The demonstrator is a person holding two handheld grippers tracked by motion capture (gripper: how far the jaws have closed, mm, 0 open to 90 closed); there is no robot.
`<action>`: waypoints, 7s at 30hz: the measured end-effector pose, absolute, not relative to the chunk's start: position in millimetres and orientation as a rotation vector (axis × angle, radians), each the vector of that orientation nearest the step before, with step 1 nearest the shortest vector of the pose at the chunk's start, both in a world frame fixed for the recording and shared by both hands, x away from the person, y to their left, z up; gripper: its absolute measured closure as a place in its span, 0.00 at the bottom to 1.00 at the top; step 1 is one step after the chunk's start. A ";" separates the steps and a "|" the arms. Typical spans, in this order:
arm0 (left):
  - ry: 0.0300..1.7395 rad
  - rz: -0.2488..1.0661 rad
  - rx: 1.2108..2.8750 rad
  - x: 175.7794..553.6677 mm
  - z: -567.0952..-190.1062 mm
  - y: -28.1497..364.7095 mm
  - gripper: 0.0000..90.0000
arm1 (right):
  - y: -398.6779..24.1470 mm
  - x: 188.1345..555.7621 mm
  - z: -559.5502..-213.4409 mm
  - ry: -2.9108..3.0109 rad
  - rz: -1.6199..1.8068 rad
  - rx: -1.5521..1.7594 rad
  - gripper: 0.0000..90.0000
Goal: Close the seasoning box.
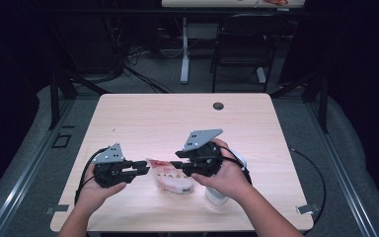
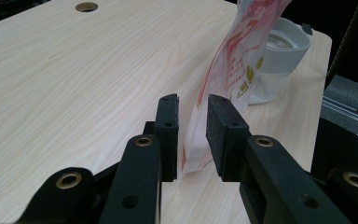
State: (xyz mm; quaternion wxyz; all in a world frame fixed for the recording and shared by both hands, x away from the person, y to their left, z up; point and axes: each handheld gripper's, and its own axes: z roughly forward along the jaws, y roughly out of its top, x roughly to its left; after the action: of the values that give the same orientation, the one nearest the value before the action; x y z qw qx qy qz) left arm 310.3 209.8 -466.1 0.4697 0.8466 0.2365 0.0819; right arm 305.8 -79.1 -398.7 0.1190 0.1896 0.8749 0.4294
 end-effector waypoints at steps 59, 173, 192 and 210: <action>0.634 0.219 2.064 306.7 -468.1 226.9 0.83 | -3.2 331.0 -408.2 2.764 0.970 0.395 0.86; 0.547 0.115 2.119 308.6 -492.2 190.2 0.58 | -47.4 315.5 -378.6 2.714 1.098 0.342 1.00; 0.477 0.060 2.177 308.2 -508.3 168.9 0.52 | -53.2 311.7 -367.8 2.692 1.124 0.321 1.00; 0.442 0.053 2.171 308.2 -512.1 162.8 0.51 | -53.2 308.4 -359.9 2.686 1.147 0.287 1.00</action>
State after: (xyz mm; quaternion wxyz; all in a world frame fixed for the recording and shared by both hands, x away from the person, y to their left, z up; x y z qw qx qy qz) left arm 308.2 162.8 -512.1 0.4463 0.8766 0.1786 0.0215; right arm 308.4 -53.2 -359.9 0.1032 0.0974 0.9104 0.3886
